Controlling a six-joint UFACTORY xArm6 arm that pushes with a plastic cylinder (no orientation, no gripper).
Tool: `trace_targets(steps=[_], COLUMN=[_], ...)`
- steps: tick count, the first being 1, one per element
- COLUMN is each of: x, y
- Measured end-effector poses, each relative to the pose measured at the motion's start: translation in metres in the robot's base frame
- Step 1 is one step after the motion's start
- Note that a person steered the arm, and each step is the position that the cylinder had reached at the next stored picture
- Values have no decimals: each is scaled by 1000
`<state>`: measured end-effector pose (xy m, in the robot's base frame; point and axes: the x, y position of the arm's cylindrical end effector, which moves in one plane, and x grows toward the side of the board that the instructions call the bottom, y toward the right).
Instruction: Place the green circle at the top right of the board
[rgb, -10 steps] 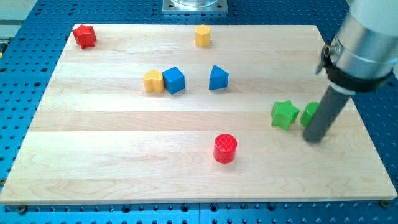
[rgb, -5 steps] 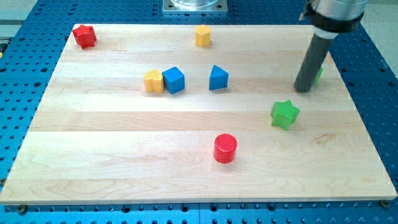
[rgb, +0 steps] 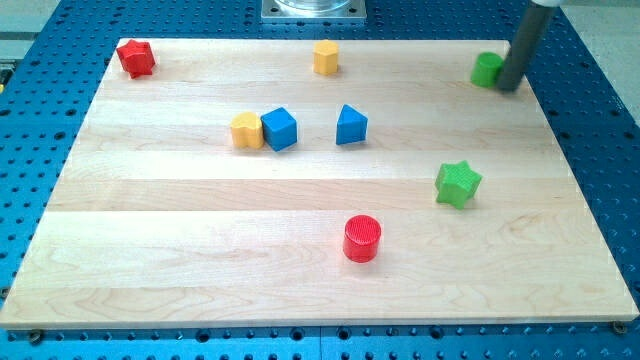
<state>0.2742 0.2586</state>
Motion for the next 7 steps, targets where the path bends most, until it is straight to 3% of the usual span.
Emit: trace_targets(steps=[1, 4, 6, 7], x=[-42, 29, -7, 9], y=[-5, -38, -50, -55])
